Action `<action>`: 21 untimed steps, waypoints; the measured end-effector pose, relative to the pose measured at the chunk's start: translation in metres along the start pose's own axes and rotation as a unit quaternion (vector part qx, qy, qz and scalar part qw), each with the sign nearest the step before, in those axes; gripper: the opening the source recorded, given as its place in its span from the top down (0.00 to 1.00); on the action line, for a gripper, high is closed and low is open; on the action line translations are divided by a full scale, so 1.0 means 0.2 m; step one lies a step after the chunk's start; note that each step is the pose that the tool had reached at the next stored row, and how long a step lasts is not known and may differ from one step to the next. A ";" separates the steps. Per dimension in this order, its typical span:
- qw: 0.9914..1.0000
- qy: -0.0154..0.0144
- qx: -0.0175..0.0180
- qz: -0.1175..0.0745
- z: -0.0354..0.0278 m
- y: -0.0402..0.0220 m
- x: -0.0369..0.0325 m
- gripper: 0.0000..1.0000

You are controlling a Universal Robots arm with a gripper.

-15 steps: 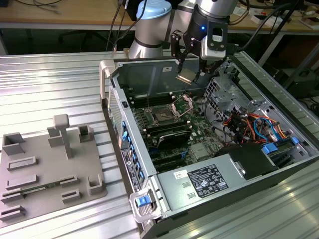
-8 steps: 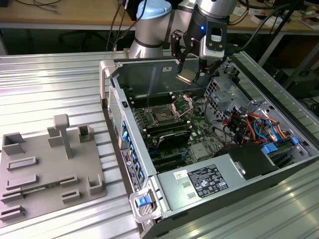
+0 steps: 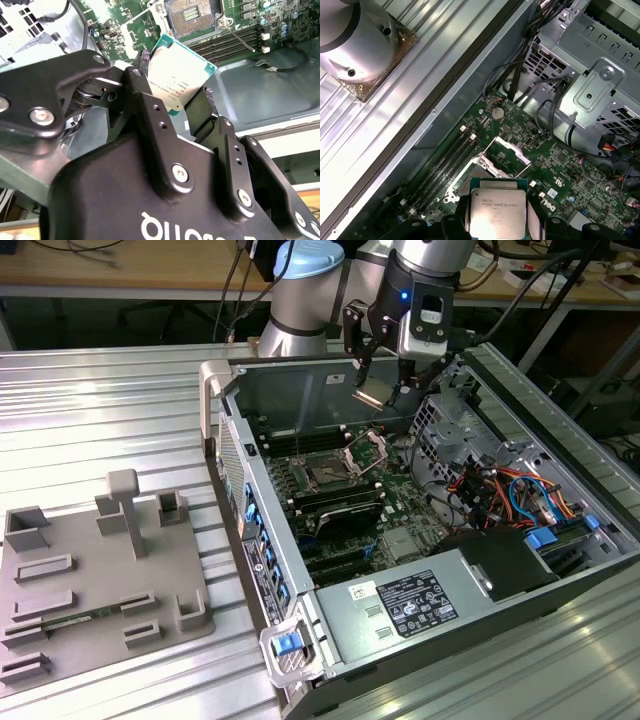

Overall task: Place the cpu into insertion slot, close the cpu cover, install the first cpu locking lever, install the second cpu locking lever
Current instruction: 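Place the cpu into insertion slot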

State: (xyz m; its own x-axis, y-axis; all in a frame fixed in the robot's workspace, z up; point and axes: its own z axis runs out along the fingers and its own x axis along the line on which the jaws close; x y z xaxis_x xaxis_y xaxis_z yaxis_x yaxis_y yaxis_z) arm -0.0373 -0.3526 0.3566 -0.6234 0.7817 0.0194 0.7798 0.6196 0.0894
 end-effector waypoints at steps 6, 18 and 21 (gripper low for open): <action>1.000 -0.001 0.000 0.013 0.002 -0.001 0.000 0.45; 0.999 -0.004 -0.001 0.041 0.005 -0.009 0.007 0.45; 0.999 -0.004 -0.001 0.046 0.005 -0.011 0.008 0.45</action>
State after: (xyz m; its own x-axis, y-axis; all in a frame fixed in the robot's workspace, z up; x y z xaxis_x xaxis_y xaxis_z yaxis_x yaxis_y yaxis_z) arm -0.0400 -0.3526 0.3554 -0.5486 0.8359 0.0193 0.8336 0.5451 0.0894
